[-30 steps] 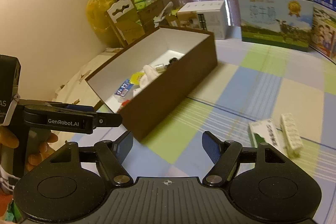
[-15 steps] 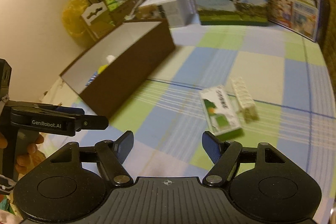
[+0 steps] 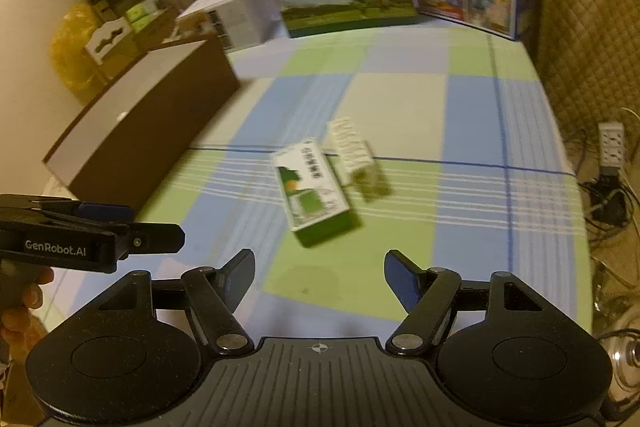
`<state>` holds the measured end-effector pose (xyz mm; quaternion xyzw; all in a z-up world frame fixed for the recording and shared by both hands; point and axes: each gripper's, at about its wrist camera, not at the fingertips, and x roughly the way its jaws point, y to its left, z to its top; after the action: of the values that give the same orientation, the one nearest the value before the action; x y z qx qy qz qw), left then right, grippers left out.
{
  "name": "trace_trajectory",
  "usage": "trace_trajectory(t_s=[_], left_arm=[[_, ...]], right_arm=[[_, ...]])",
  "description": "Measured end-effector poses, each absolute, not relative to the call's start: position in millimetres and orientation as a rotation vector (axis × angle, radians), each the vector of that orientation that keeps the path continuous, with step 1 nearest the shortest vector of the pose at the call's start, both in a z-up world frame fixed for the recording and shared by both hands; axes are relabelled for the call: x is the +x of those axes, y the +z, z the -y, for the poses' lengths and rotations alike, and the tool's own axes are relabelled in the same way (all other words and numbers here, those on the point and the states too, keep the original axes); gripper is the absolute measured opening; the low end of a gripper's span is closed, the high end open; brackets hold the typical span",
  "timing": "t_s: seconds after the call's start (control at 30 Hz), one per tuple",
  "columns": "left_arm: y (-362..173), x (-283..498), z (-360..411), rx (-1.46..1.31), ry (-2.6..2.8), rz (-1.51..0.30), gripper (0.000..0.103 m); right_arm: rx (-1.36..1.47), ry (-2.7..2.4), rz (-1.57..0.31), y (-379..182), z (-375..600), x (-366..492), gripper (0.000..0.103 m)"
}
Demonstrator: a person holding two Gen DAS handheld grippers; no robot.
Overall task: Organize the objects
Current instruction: 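Move both open tools from the box toward the spray box and white tray, then grasp the white plastic tray with the right tool while the left tool grasps the green-and-white spray box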
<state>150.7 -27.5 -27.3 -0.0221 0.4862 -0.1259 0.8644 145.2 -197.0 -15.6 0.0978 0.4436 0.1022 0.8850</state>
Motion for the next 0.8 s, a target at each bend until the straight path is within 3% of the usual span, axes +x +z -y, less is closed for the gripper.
trace_trajectory(t_s=[0.8], left_arm=[[-70.8, 212.3, 92.3, -0.011, -0.339, -1.109, 0.09]], right_arm=[[0.25, 0.059, -0.951, -42.5, 250.2, 167.8, 0.066]])
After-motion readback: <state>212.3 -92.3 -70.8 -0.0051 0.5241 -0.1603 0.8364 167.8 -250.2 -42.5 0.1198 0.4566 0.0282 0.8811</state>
